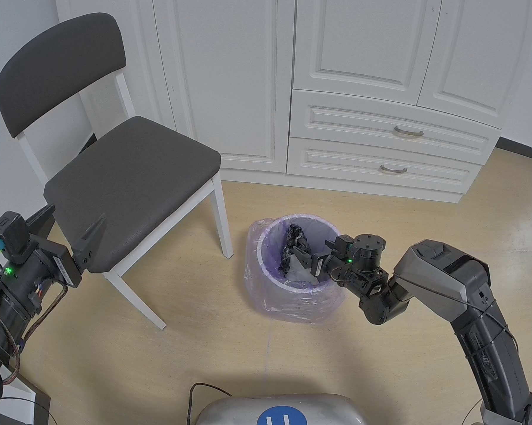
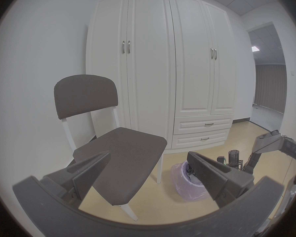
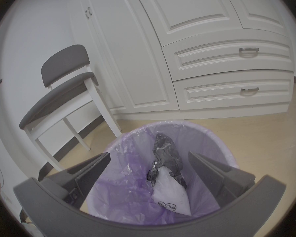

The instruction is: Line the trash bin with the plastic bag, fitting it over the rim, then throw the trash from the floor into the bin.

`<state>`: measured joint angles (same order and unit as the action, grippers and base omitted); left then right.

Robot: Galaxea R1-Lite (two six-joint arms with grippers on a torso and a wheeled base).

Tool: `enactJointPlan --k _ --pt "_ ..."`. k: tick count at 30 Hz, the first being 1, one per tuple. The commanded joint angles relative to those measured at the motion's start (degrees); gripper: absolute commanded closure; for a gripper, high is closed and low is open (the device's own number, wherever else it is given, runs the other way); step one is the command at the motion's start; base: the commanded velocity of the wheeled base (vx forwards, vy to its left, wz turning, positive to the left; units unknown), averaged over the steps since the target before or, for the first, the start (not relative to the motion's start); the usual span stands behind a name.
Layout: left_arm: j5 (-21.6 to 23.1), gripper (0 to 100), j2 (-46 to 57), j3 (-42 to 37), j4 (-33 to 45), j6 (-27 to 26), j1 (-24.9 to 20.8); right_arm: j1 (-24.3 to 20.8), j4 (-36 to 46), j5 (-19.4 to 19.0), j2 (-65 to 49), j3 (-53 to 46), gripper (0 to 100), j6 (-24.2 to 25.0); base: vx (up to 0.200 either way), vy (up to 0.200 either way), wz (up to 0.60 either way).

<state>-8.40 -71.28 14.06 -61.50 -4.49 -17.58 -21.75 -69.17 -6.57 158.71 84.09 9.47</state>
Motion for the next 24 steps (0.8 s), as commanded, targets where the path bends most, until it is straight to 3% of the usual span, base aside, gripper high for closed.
enactJointPlan --k 1,6,11,18,22,24 --pt "0.0 0 -0.1 0.0 0.0 0.0 -0.4 0.0 0.5 0.0 -3.2 -3.4 0 -2.3 0.0 0.0 0.0" --pt "0.0 0 -0.3 -0.3 0.0 0.0 -1.1 0.1 7.1 0.4 -17.0 -16.7 0 -9.9 0.0 0.0 0.0" --pt "-0.1 0 -0.7 -0.6 0.0 0.0 -1.8 0.6 11.8 0.9 -27.3 -23.4 0 -11.7 0.0 0.0 0.0" --pt "0.0 0 -0.9 -2.5 0.1 0.1 -1.8 7.6 13.2 1.8 -39.8 -33.2 0 -19.3 0.0 0.0 0.0" --pt "0.1 0 -0.6 -4.2 0.1 -0.5 -1.8 10.1 16.1 1.8 -43.3 -34.6 0 -19.9 0.0 0.0 0.0" --pt "0.1 0 0.0 -4.5 0.1 -0.6 -1.8 12.7 21.9 1.7 -48.1 -34.9 0 -19.9 0.0 0.0 0.0"
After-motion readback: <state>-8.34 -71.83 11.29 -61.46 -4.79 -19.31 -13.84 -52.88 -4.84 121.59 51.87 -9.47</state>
